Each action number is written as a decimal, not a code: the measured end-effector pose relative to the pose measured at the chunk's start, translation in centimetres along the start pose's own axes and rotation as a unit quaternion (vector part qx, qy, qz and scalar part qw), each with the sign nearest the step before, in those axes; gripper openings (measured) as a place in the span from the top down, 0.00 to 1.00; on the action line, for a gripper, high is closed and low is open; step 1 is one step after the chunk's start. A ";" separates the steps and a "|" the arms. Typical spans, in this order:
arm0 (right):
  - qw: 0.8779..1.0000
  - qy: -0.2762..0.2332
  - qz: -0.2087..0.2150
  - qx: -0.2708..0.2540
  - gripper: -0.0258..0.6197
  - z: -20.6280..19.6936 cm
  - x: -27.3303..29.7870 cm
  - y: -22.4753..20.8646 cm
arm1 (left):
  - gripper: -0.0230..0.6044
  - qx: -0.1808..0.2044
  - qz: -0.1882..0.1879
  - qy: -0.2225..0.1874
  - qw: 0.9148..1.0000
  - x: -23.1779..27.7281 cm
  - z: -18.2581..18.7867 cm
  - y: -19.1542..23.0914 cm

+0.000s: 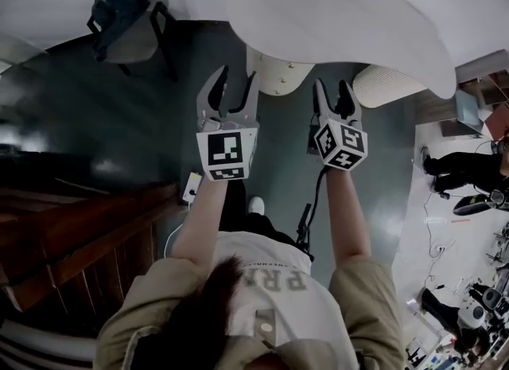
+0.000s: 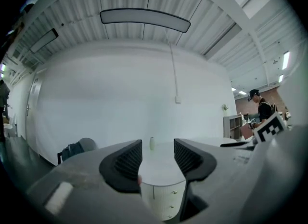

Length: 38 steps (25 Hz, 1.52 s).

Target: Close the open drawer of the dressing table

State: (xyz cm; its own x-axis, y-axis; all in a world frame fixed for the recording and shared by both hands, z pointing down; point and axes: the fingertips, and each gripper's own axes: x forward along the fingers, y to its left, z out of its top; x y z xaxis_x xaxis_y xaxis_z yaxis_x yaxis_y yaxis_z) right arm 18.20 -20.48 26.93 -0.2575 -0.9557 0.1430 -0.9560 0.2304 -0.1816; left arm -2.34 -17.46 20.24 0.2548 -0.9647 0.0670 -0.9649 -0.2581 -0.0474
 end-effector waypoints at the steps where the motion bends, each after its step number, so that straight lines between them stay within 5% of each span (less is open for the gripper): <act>1: 1.000 -0.010 0.001 -0.004 0.55 1.5 -0.6 -0.2 | 0.62 0.001 0.000 -0.002 1.000 0.3 0.8 -0.3; 12: 0.991 -0.091 -0.025 -0.099 0.63 12.8 -5.9 0.8 | 0.62 0.024 0.005 -0.031 0.999 1.1 8.0 0.1; 30: 0.986 -0.112 -0.038 -0.115 0.95 15.7 -7.8 1.2 | 0.87 0.045 0.011 -0.057 0.997 0.1 9.1 0.6; 38: 0.987 -0.113 -0.026 -0.112 0.95 15.7 -7.7 1.9 | 0.95 0.051 -0.003 -0.069 0.996 -0.2 9.8 0.9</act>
State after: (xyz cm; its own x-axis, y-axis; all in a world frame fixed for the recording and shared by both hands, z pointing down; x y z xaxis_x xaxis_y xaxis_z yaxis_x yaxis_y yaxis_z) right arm 20.61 -15.54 10.18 -0.1930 -0.9781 -0.0781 -0.9808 0.1901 0.0429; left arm -2.68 -18.06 10.42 0.2737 -0.9592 -0.0704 -0.9537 -0.2612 -0.1492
